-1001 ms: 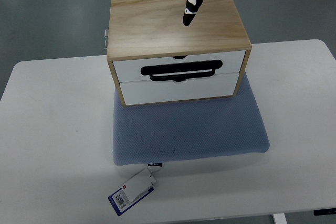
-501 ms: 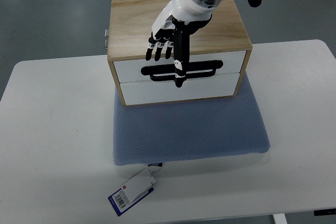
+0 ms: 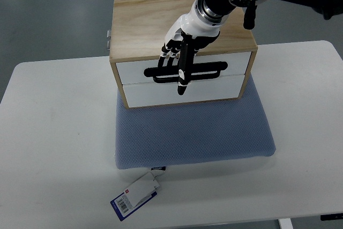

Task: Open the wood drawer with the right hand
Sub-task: 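Move the right hand down to the upper drawer's black handle, then hook the right hand's fingers around the upper black handle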

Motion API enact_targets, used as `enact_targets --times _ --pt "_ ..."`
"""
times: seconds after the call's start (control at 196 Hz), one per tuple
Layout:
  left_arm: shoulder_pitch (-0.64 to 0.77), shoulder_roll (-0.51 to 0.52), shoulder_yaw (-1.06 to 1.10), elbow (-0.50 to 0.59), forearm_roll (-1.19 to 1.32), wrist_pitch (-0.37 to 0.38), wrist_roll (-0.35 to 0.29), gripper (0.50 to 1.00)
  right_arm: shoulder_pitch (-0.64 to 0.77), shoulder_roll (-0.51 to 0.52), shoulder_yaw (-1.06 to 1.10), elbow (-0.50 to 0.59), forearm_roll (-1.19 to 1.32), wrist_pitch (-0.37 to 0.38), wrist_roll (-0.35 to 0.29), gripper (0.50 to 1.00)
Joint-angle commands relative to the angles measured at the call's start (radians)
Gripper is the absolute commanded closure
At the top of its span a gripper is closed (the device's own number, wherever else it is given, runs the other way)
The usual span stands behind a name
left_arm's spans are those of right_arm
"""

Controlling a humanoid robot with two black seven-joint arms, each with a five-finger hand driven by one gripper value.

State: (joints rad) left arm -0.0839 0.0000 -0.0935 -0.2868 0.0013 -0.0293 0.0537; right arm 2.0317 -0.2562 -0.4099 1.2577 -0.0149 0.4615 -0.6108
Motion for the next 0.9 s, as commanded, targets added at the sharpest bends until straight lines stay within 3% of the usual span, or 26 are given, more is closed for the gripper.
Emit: enact_targets --times 0.0,0.894 --pt "0.0 0.0 0.001 0.0 0.0 -0.001 0.0 0.5 -0.005 0.0 -0.003 0.0 -0.017 -0.001 0.0 0.554" --pt "0.001 0.0 0.0 0.0 0.0 -0.001 0.0 0.5 -0.111 0.018 -0.027 -0.02 -0.128 -0.027 0.0 0.556"
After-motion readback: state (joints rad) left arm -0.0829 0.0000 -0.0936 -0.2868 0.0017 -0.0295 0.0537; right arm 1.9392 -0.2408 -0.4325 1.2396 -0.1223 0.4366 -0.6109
